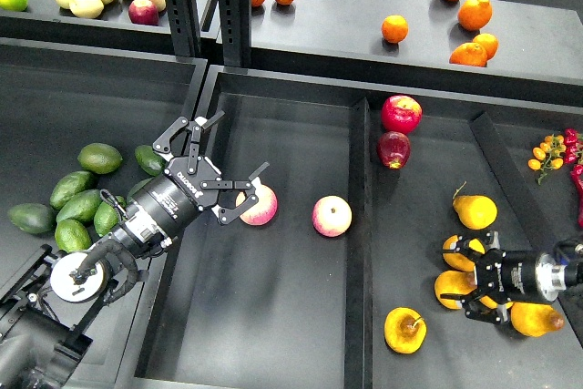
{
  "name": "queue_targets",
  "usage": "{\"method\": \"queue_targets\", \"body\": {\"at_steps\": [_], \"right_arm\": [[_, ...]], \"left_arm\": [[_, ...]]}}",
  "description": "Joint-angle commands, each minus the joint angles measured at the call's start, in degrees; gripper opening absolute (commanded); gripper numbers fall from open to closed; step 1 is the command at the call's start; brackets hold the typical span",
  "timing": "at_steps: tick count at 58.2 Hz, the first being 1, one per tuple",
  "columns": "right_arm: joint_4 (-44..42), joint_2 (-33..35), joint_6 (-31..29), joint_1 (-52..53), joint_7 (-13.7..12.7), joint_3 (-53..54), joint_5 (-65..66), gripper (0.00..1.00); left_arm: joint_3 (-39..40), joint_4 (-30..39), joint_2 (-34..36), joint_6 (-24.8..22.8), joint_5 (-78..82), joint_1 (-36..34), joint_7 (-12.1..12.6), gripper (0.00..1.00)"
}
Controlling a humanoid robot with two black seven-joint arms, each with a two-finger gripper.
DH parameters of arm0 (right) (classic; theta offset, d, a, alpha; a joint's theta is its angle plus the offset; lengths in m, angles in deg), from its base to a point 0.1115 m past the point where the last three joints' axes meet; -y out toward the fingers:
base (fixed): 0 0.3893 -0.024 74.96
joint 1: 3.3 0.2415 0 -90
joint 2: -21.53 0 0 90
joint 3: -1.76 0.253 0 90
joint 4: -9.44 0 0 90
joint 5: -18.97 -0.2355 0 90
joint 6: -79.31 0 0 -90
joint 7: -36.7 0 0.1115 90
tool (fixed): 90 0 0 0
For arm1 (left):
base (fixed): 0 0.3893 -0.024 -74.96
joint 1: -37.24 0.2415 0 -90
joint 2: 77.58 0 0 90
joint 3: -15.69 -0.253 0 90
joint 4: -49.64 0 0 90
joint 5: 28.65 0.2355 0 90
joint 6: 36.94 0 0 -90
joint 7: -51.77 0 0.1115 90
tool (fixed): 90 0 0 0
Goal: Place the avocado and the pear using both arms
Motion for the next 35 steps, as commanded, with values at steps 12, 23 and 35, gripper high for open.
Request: {"method": "queue_targets", "body": {"at_steps": [12, 23, 35], "right_arm": [[-0.7, -2.4, 0.0, -2.0, 0.0, 13.4, 0.2, 0.99], [-1.6, -11.5, 0.0, -7.6, 0.0, 31.5, 0.4, 0.99], [-5.0, -24.0, 0.0, -9.8, 0.0, 49.3, 7.6, 0.99]], "left_arm": [[0.1, 0.4, 0.0, 0.0, 0.0, 0.0, -0.3, 1.0], [0.1, 1.8, 0.0, 0.0, 0.0, 0.0, -0.5, 1.0], [0.0, 2.0, 0.0, 0.0, 0.0, -0.3, -0.9, 1.0]]}}
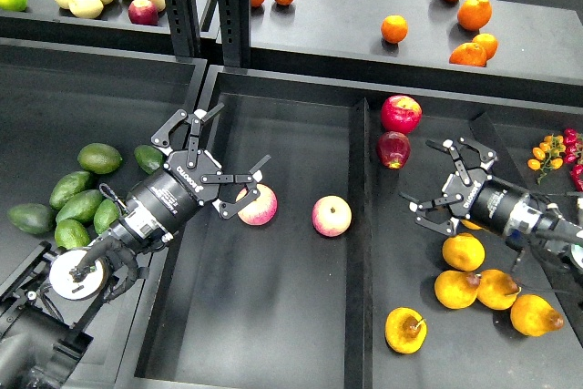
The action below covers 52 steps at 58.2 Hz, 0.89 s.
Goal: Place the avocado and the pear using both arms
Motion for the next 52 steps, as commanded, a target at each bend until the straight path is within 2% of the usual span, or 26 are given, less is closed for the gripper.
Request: {"method": "queue_targets", "body": {"at_steps": [1, 9, 21, 25, 27, 30, 31, 32, 36, 52], "right_arm": [[-1.1, -8.0, 0.0, -1.2, 0.0, 10.3, 5.1, 0.99], [-1.3, -16.0, 0.0, -1.6, 0.0, 15.9, 9.4, 0.99], [-1.3, -16.0, 0.0, -3.9, 0.1, 18.3, 9.5, 0.99], [-1.4, -16.0, 0.0, -4.4, 4.5, 18.5, 9.5, 0.99], [-1.2, -16.0, 0.0, -4.5, 7.9, 18.2, 9.5, 0.99], [-1.1, -16.0, 0.0, -4.4, 11.4, 18.1, 9.5, 0.99], [-0.9, -16.0, 0.0, -4.3, 13.7, 18.4, 9.5, 0.99], [-0.8, -16.0, 0.0, -4.2, 14.5, 18.5, 9.5, 0.99], [-0.7, -16.0, 0.0, -4.2, 15.3, 18.7, 9.7, 0.99], [1.1, -16.0, 0.0, -5.2, 15.2, 19.8, 13.2, 0.99]], "left_arm": [[-0.1, 0.1, 0.0, 0.0, 0.0, -0.4, -0.2, 1.0], [0.5, -0.7, 0.0, 0.0, -0.1, -2.0, -0.4, 1.0], [2.2, -1.6, 0.0, 0.4, -0.1, -4.0, -3.0, 1.0], [2.3, -1.6, 0.0, 0.5, -0.1, -3.9, -3.8, 1.0], [2.3, -1.7, 0.0, 0.9, 0.0, -3.9, -4.5, 1.0], [2.2, -1.7, 0.0, 2.0, 0.0, -3.9, -5.4, 1.0], [2.2, -1.7, 0.0, 3.0, 0.0, -3.9, -6.1, 1.0], [2.1, -1.6, 0.0, 3.4, 0.0, -3.9, -6.2, 1.0], [1.9, -1.6, 0.0, 3.7, 0.0, -4.0, -6.1, 1.0], [1.8, -3.2, 0.0, 5.0, 0.1, -8.3, -5.8, 1.0]]}}
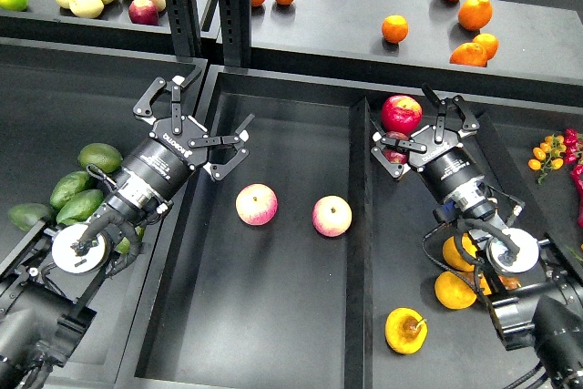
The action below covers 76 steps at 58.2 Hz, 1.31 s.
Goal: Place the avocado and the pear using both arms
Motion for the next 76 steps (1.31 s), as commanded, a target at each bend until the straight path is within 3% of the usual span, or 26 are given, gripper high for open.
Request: {"method": "queue_targets", "body": {"at_steps": [1, 18, 76], "right_arm": [[0.1, 0.0, 0.0, 0.0, -0.1, 0.4, 2.5, 0.99], [-1.2, 0.0, 0.0, 3.5, 0.0, 1.9, 3.3, 0.99], [-3.5, 0.0, 0.0, 5.2, 0.1, 4.4, 3.3, 0.99]], "left_arm": [[0.0, -1.6, 0.0, 0.7, 0.0, -2.8, 0.1, 1.0], [-0.4, -6.4, 0.0, 1.3, 0.0, -7.8, -0.3, 1.0], [-1.3, -8.0, 0.0, 1.3, 0.0, -9.2, 0.8, 1.0]]}}
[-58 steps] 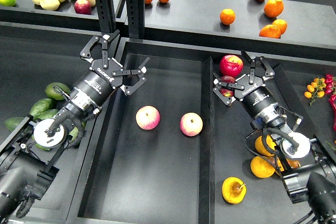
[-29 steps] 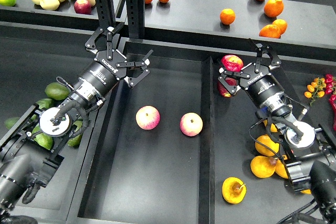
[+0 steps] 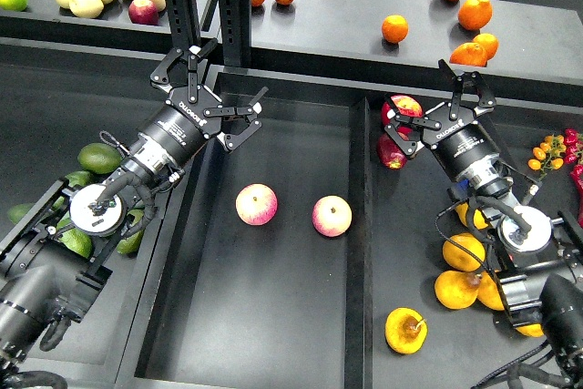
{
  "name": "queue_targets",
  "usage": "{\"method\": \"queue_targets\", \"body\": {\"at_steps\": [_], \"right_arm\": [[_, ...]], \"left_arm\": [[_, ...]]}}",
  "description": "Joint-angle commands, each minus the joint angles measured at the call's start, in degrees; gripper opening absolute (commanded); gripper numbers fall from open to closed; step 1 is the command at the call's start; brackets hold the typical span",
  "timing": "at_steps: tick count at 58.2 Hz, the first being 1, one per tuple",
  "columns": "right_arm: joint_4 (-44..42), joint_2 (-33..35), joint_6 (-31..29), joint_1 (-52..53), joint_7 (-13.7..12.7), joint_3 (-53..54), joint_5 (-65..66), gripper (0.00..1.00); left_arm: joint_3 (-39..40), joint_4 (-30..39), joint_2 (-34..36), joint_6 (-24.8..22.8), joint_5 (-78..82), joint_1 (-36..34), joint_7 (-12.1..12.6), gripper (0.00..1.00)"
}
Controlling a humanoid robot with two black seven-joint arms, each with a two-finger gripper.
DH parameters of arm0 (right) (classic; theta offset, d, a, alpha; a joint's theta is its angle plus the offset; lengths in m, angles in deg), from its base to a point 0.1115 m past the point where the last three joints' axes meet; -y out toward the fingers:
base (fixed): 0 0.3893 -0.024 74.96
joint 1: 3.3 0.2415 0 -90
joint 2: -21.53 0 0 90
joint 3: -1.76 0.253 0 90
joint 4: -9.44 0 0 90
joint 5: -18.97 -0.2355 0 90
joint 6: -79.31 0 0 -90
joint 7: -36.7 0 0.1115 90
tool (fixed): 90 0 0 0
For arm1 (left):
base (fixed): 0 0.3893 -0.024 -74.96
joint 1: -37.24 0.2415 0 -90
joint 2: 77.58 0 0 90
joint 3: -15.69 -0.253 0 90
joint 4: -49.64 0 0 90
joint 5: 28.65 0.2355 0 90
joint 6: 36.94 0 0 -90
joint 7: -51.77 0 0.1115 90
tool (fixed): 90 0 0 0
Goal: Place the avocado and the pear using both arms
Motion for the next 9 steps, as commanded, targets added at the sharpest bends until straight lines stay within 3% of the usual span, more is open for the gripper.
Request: {"method": "queue_targets", "body": {"at_steps": [1, 9], "right_arm": [[0.0, 0.0, 0.0, 0.0, 0.0, 0.0, 0.0, 0.99], [0.2, 0.0, 0.0, 0.0, -0.1, 1.0, 0.0, 0.99]], "left_arm": [[-0.1, -0.5, 0.0, 0.0, 0.0, -0.5, 0.0, 1.0], [-0.2, -0.8, 0.0, -0.1, 0.0, -1.0, 0.0, 1.0]]}}
